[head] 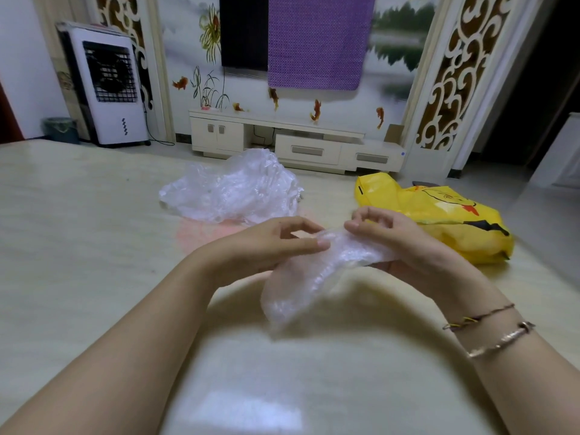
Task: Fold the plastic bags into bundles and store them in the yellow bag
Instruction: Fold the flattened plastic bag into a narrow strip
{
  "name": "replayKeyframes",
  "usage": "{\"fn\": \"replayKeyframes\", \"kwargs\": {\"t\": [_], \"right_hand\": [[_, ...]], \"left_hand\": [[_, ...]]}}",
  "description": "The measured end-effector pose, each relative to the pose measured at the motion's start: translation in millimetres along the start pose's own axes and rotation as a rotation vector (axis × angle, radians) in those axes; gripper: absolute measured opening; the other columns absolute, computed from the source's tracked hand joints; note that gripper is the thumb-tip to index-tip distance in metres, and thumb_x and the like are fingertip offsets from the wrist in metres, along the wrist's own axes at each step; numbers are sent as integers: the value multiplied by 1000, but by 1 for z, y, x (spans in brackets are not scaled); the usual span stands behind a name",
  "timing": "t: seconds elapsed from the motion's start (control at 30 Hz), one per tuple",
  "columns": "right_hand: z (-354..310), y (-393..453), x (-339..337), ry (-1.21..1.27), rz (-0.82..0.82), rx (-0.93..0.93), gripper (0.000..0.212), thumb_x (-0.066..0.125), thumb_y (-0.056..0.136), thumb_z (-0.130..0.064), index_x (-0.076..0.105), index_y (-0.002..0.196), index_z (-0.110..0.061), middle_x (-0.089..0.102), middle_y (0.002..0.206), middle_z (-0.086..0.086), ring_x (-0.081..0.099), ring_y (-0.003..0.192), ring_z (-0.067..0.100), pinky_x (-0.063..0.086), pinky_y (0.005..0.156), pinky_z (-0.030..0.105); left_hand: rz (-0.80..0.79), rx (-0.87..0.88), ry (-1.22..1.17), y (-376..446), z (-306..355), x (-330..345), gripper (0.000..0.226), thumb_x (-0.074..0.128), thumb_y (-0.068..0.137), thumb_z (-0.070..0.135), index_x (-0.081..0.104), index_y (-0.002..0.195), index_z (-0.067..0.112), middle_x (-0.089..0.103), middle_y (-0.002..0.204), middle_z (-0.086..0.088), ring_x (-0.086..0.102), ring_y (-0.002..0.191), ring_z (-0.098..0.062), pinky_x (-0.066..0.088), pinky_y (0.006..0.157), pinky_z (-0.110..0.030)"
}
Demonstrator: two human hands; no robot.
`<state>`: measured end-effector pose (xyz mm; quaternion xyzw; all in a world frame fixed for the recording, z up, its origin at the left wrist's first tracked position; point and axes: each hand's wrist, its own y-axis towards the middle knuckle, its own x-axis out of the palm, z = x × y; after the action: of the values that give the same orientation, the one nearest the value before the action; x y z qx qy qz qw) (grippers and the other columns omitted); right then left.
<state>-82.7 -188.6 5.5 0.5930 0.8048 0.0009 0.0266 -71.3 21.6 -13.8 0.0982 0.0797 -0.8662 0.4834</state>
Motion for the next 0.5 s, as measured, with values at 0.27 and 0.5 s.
{"fn": "replayKeyframes", "kwargs": {"t": [0.27, 0.5], "right_hand": [[35, 18, 1, -849, 387, -619, 46, 58, 86, -29, 45, 129, -17, 47, 132, -2, 41, 126, 9, 31, 107, 21], [50, 21, 20, -1262, 46, -773, 50, 70, 67, -15, 54, 114, -20, 49, 130, -1, 39, 123, 21, 37, 101, 34]], "left_hand": [[561, 36, -214, 14, -8, -2, 28, 66, 88, 11, 62, 115, 19, 66, 83, -5, 63, 60, -12, 49, 57, -20], [656, -78, -229, 27, -25, 4, 39, 62, 90, 11, 47, 125, 18, 58, 90, -4, 62, 67, -16, 53, 54, -28]]}}
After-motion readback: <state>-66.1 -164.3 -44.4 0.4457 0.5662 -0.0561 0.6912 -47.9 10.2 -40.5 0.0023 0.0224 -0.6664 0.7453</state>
